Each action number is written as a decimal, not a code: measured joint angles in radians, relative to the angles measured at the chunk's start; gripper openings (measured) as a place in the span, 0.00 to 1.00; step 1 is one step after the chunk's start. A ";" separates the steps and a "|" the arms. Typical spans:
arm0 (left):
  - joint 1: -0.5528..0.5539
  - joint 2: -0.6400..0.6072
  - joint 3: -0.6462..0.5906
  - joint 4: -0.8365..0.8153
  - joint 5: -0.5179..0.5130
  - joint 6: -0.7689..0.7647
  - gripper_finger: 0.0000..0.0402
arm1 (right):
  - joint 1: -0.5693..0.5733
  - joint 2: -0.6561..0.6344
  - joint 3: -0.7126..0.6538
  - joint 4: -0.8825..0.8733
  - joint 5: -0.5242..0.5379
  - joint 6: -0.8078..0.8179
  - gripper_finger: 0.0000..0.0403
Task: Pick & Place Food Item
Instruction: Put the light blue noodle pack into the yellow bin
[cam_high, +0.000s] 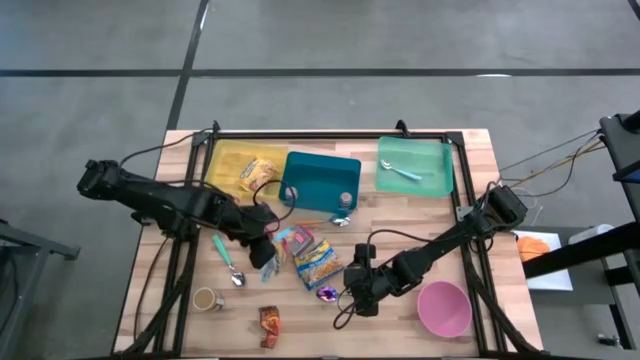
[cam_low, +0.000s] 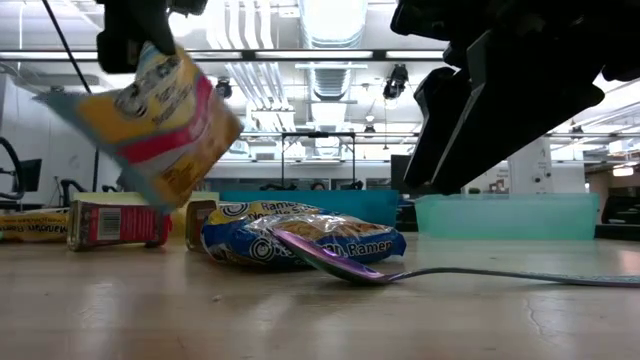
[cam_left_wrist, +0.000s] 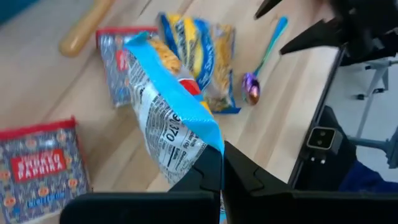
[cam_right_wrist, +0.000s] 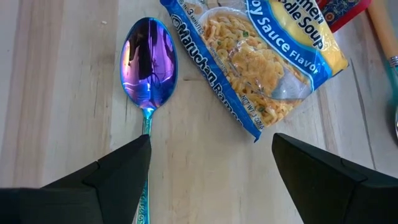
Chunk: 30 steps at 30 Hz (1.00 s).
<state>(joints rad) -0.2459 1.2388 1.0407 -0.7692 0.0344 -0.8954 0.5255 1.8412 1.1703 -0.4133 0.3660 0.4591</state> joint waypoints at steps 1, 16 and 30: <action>0.001 0.000 0.013 -0.008 -0.010 0.010 0.00 | 0.000 0.000 0.000 0.000 0.000 0.000 0.82; 0.118 0.000 0.346 -0.303 -0.226 0.169 0.00 | 0.000 0.000 0.000 0.011 0.003 -0.007 0.82; 0.675 0.017 0.393 -0.427 -0.206 0.307 0.00 | 0.000 0.000 0.000 0.011 0.003 -0.019 0.82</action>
<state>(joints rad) 0.4292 1.2555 1.4339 -1.1965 -0.1719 -0.5885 0.5255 1.8412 1.1706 -0.4023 0.3687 0.4405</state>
